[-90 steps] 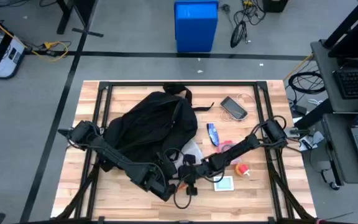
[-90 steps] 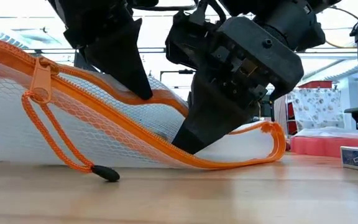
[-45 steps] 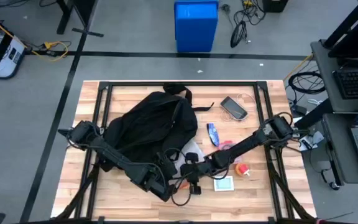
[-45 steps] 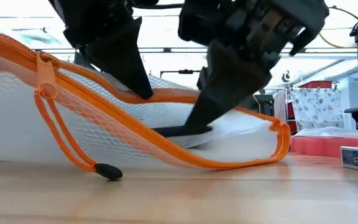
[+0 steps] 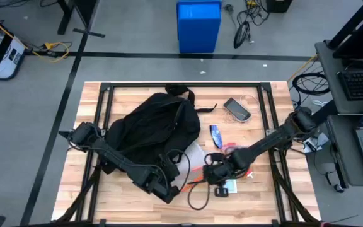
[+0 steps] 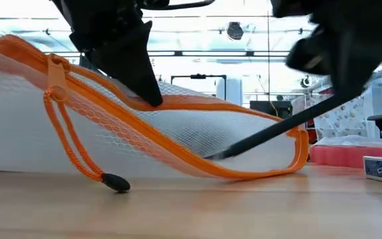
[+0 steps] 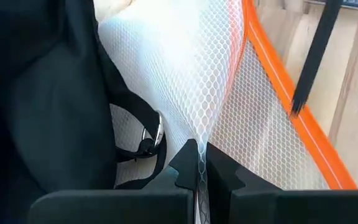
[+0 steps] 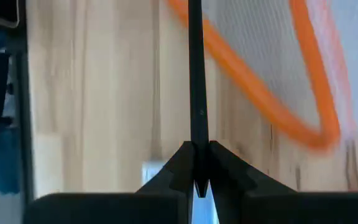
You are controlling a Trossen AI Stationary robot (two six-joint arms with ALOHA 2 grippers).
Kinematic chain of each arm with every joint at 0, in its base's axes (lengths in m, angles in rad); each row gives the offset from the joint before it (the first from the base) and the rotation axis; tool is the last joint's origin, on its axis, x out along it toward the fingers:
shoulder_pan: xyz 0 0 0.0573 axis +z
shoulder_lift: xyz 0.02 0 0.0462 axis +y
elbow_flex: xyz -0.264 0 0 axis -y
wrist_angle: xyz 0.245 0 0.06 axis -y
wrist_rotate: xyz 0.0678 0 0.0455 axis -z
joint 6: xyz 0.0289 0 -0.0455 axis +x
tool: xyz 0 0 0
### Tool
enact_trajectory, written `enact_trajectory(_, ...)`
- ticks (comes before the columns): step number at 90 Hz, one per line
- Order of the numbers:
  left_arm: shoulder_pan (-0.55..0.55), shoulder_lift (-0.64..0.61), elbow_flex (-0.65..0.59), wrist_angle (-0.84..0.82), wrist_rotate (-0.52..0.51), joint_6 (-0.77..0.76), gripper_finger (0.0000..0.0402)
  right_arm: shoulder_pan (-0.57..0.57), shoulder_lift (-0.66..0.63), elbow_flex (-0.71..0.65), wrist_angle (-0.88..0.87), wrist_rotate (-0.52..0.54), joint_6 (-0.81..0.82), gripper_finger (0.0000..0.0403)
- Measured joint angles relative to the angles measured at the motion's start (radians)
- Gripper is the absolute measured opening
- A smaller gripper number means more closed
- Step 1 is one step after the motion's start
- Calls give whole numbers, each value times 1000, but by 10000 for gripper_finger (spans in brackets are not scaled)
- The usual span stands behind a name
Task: Unpack backpack
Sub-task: Remove the black pen from the orange zip bag
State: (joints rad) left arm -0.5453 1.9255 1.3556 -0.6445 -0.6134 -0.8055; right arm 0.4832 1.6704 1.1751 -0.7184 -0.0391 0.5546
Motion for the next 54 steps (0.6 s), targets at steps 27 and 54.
enact_trajectory(27, 1, 0, 0, 8, -9, -1, 0, 72, -165, 0, -200, -10, 157, 21)
enact_trajectory(54, -1, 0, 0, 8, -9, -26, 0, 95, -257, 0, -466, 29, 321, 25)
